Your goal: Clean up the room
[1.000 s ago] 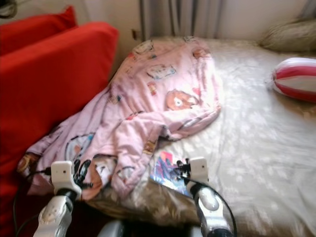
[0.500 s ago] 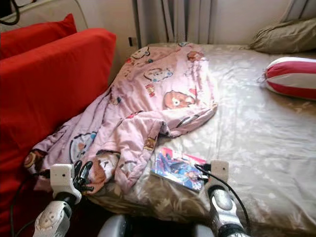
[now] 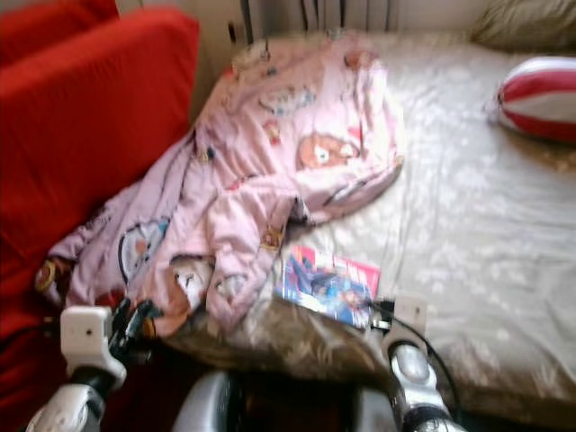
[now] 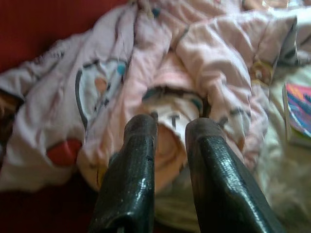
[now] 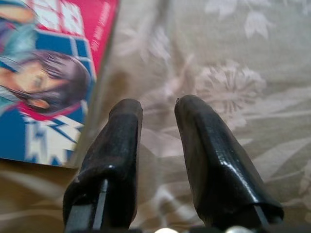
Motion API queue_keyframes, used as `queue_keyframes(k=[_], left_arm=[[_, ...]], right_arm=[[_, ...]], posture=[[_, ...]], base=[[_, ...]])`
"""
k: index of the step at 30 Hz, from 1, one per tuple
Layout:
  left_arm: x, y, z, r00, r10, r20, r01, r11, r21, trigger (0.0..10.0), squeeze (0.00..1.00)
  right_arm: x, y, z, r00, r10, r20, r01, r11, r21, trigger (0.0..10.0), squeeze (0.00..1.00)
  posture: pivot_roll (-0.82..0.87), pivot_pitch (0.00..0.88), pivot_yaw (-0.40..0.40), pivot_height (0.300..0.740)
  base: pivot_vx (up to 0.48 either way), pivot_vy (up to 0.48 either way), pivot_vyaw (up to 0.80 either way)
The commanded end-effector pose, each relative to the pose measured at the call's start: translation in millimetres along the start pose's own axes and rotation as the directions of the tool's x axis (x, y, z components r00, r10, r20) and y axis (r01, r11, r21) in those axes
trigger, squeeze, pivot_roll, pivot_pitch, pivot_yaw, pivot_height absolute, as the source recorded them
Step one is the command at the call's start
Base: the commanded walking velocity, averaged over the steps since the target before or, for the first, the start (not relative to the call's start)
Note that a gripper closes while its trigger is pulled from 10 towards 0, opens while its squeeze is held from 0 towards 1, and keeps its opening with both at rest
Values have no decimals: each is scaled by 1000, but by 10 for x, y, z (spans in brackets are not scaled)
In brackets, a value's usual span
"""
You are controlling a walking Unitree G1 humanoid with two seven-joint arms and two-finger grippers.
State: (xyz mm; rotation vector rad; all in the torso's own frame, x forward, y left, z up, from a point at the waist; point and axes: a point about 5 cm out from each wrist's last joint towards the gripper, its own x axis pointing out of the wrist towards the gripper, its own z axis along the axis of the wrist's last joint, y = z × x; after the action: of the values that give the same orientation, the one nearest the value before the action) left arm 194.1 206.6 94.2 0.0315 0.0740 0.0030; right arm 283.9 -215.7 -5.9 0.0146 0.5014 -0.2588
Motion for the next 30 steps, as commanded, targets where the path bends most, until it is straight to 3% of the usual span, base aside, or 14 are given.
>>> queue_keyframes(k=[1,7,10,11,14,15,16,17,21,27,30], left_arm=[[-81,92,21,999,28,-24,-28,999,21,10000,0],[-253,139,50,997,47,-62,-44,998,36,10000,0],[-284,141,41,995,51,-81,-48,998,39,10000,0],[-291,134,51,995,48,-87,-45,998,38,10000,0],[-285,120,58,994,44,-95,-41,998,37,10000,0],[-270,111,68,995,39,-96,-36,999,37,10000,0],[-270,111,68,995,39,-96,-36,999,37,10000,0],[-261,105,73,995,36,-96,-33,999,37,10000,0],[-219,92,59,995,31,-98,-28,999,32,10000,0],[-168,47,56,995,14,-98,-12,1000,21,10000,0],[-143,44,62,996,15,-90,-14,1000,20,10000,0]], right_arm=[[4,-29,-21,999,-27,-28,27,1000,9,10000,0],[36,-153,65,997,-71,-20,71,997,4,10000,0],[56,-253,124,995,-93,-19,93,996,-9,10000,0],[56,-359,127,991,-128,-32,128,992,9,10000,0],[41,-542,106,981,-184,-63,186,982,40,10000,0],[12,-712,71,971,-225,-83,231,971,66,10000,0],[12,-712,71,971,-225,-83,231,971,66,10000,0],[-19,-839,38,963,-252,-97,259,964,68,10000,0],[-124,-1101,-119,939,-307,-153,320,945,72,10000,0],[-285,-1348,-325,915,-359,-182,378,922,79,10000,0],[-323,-1399,-315,922,-370,-113,381,918,107,10000,0]], posture=[[241,271,100,618],[259,296,103,618],[260,299,106,618],[259,304,105,618],[256,302,106,618],[246,300,103,618],[246,300,103,618],[242,295,103,618],[225,287,102,618],[209,280,105,618],[203,272,104,618]], base=[[0,0,0],[0,0,0],[0,0,0],[0,0,0],[0,0,0],[0,0,0],[0,0,0],[0,0,0],[0,0,0],[0,0,0],[0,0,0]])
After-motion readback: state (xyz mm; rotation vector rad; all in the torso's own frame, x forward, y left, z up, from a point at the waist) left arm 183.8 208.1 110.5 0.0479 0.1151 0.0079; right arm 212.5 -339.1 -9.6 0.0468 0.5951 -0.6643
